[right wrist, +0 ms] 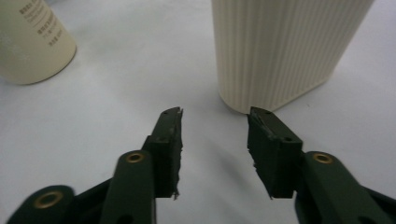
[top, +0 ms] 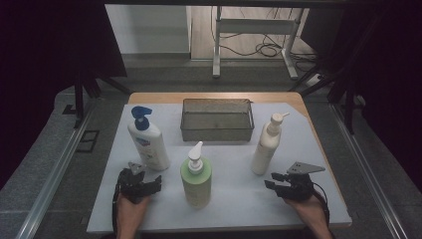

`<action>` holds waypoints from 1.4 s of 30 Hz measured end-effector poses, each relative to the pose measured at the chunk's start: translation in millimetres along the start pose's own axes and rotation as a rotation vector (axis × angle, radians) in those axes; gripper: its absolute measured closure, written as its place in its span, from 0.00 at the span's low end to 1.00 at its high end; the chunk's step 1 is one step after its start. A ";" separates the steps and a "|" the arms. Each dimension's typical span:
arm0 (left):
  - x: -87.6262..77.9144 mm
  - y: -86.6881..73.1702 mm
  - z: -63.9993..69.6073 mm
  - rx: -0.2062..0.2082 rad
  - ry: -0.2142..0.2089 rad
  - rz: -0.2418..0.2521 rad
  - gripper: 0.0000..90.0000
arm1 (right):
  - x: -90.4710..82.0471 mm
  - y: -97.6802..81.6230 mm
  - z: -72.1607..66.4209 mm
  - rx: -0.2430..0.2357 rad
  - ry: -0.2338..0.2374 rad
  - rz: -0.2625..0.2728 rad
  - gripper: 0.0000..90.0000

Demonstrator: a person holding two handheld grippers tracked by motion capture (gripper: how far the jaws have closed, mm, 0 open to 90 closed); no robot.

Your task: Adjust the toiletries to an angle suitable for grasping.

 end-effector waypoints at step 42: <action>0.1 -0.1 0.1 0.000 0.001 0.000 0.15 | 42.9 44.4 -30.4 -0.044 -0.093 0.074 1.00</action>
Point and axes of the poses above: each handheld gripper's, and its own axes: x roughly forward along the jaws, y roughly out of its top, z roughly to its right, the point moved 5 cm from there along x, roughly forward along the jaws, and after that the axes turned 13 degrees about -y, right-handed, at the moved point
